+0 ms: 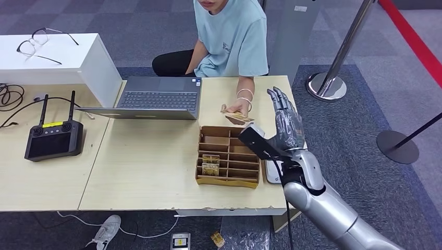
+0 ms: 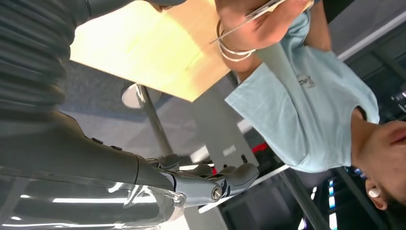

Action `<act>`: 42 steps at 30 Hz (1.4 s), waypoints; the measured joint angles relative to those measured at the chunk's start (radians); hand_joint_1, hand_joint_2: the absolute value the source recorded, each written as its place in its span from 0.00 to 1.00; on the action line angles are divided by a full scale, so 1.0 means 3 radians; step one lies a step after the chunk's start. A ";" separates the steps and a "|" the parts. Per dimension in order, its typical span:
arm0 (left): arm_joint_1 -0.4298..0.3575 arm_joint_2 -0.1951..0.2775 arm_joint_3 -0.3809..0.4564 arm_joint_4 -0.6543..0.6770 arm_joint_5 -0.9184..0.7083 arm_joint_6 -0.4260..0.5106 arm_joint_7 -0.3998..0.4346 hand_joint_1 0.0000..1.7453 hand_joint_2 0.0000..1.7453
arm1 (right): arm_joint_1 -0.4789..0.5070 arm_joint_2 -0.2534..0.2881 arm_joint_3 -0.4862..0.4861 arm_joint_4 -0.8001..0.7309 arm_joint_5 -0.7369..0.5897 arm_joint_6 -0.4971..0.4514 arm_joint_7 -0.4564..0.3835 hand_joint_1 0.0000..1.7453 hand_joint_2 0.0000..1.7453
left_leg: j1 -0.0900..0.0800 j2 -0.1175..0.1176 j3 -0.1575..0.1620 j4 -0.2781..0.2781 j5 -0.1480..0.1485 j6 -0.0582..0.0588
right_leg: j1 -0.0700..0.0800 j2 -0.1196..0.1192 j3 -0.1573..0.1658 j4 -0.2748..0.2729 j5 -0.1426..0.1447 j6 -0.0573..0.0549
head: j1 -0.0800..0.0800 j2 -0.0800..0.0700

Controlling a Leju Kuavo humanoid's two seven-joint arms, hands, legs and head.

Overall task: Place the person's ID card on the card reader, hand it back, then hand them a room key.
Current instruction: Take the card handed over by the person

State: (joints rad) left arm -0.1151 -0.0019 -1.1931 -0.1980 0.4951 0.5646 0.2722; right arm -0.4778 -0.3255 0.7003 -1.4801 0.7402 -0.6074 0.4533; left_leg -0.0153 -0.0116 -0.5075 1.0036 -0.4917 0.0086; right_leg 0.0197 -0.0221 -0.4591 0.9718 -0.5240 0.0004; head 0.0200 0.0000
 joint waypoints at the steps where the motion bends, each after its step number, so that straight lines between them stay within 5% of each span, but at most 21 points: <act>1: -0.0001 0.0003 -0.0002 0.0000 -0.0001 -0.0003 0.0004 0.00 1.00 | 0.0000 0.0020 0.0007 0.0049 0.0015 -0.0025 -0.0017 0.30 1.00 | 0.0000 0.0000 0.0000 0.0000 0.0000 0.0000 | 0.0000 0.0000 0.0000 0.0000 0.0000 0.0000 | 0.0000 0.0000; 4: -0.0004 0.0012 -0.0015 0.0000 -0.0006 -0.0019 0.0023 0.00 1.00 | 0.0001 0.0086 0.0027 0.0169 0.0023 -0.0071 -0.0073 0.34 1.00 | 0.0000 0.0000 0.0000 0.0000 0.0000 0.0000 | 0.0000 0.0000 -0.0001 0.0000 0.0000 0.0000 | 0.0000 0.0000; 8: -0.0005 0.0022 -0.0038 0.0000 -0.0006 -0.0026 0.0030 0.00 1.00 | 0.0001 0.0158 0.0058 0.0255 0.0039 -0.0079 -0.0094 0.66 1.00 | 0.0001 0.0000 0.0000 0.0000 0.0000 0.0000 | 0.0001 0.0000 -0.0001 0.0001 0.0000 0.0000 | 0.0000 0.0000; 13: -0.0005 0.0027 -0.0052 0.0000 0.0001 -0.0025 0.0028 0.00 1.00 | 0.0005 0.0221 0.0090 0.0314 -0.0027 -0.0087 -0.0140 0.65 1.00 | 0.0001 0.0001 0.0001 0.0000 0.0000 0.0000 | 0.0001 0.0000 -0.0001 0.0001 0.0000 0.0000 | 0.0000 0.0000; 18: -0.0005 0.0033 -0.0054 0.0000 0.0002 -0.0025 0.0027 0.00 1.00 | 0.0006 0.0261 0.0114 0.0362 -0.0056 -0.0100 -0.0168 0.53 1.00 | 0.0000 0.0001 0.0000 0.0000 0.0000 0.0000 | 0.0000 0.0000 0.0000 0.0001 0.0000 0.0000 | 0.0001 0.0000; 30: -0.0004 0.0046 -0.0059 0.0000 0.0002 -0.0029 0.0041 0.00 1.00 | 0.0008 0.0316 0.0137 0.0440 -0.0060 -0.0105 -0.0191 0.56 1.00 | 0.0000 0.0001 0.0001 0.0001 0.0000 0.0000 | 0.0000 0.0000 0.0000 0.0001 0.0000 0.0000 | 0.0000 0.0000; 32: -0.0004 0.0047 -0.0059 0.0000 0.0002 -0.0029 0.0041 0.00 1.00 | 0.0008 0.0317 0.0138 0.0445 -0.0060 -0.0105 -0.0192 0.65 1.00 | 0.0000 0.0001 0.0001 0.0001 0.0000 0.0000 | 0.0000 0.0000 0.0000 0.0001 0.0000 0.0000 | 0.0000 0.0000; 36: -0.0004 0.0048 -0.0060 0.0000 0.0002 -0.0029 0.0041 0.00 1.00 | 0.0008 0.0324 0.0139 0.0460 -0.0076 -0.0113 -0.0198 1.00 1.00 | 0.0000 0.0001 0.0001 0.0001 0.0000 0.0000 | 0.0000 0.0000 -0.0001 0.0001 0.0000 0.0000 | 0.0000 0.0000; 42: -0.0004 0.0048 -0.0062 0.0000 0.0002 -0.0028 0.0041 0.00 1.00 | 0.0012 0.0339 0.0139 0.0476 -0.0126 -0.0172 -0.0227 1.00 1.00 | 0.0000 0.0002 0.0001 0.0001 0.0000 0.0000 | 0.0000 0.0000 0.0000 0.0001 0.0000 0.0000 | 0.0000 -0.0001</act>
State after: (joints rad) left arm -0.1164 0.0126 -1.2116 -0.1980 0.4957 0.5561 0.2846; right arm -0.4741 -0.2237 0.7420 -1.3374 0.7023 -0.6589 0.3853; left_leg -0.0152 -0.0111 -0.5070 1.0039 -0.4917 0.0086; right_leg 0.0197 -0.0220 -0.4592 0.9720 -0.5240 0.0004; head 0.0199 -0.0002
